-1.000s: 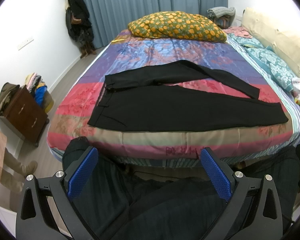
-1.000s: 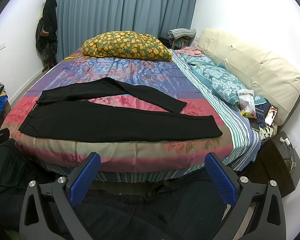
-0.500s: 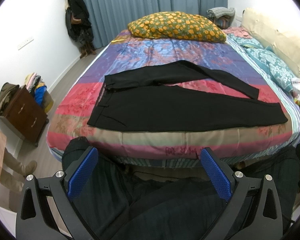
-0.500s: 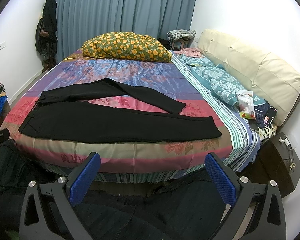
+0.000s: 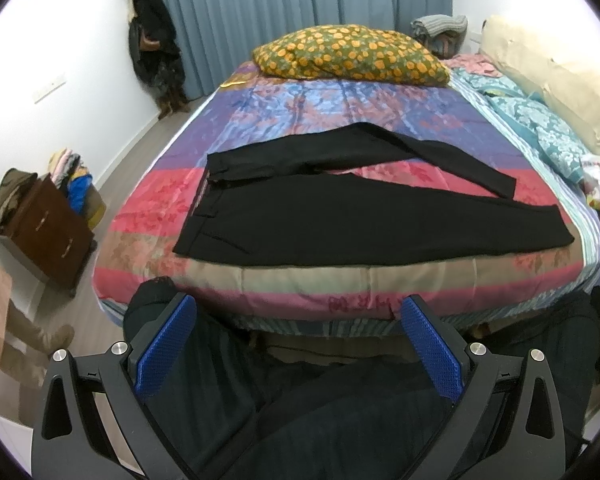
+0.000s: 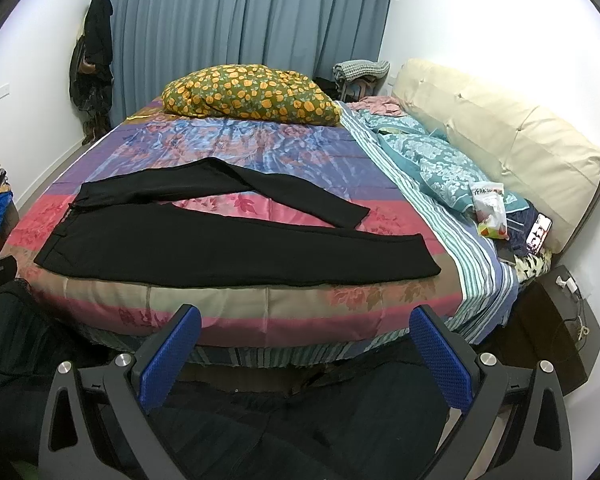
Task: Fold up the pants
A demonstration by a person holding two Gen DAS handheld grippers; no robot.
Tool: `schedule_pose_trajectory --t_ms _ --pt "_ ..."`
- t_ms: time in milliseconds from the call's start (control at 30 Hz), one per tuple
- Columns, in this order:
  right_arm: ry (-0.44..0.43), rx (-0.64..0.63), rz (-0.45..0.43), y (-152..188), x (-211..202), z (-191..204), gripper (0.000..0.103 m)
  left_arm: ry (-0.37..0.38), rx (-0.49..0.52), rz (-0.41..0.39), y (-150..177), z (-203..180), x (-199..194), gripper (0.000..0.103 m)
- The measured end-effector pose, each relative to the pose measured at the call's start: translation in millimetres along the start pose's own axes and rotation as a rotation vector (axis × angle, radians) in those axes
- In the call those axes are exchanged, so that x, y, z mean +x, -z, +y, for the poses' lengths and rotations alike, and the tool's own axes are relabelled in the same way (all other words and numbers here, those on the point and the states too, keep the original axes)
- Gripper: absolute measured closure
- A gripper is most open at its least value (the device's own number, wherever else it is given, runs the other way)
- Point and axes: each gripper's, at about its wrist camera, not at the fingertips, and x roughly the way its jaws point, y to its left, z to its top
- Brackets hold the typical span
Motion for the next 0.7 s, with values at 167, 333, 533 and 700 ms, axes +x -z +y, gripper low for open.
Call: schedule_pose_trajectory --t_ms 167,333,533,700 --pt "-0.005 0.01 -0.018 -3 -4 -5 0.0 0.012 0.013 -0.028 -1 -4 -13 0.001" --pt "-0.04 -0.013 -0.035 -5 -8 -3 0.0 0.039 -0.01 -0.045 -3 -1 -15 0.001" --pt "-0.113 -0.045 -0.129 -5 -26 3 0.0 0.069 -0.007 -0.036 -5 -8 -14 0.001" --pt "-0.167 -0.065 -0.155 -6 -30 9 0.0 0.107 -0.011 -0.03 -2 -12 -16 0.001"
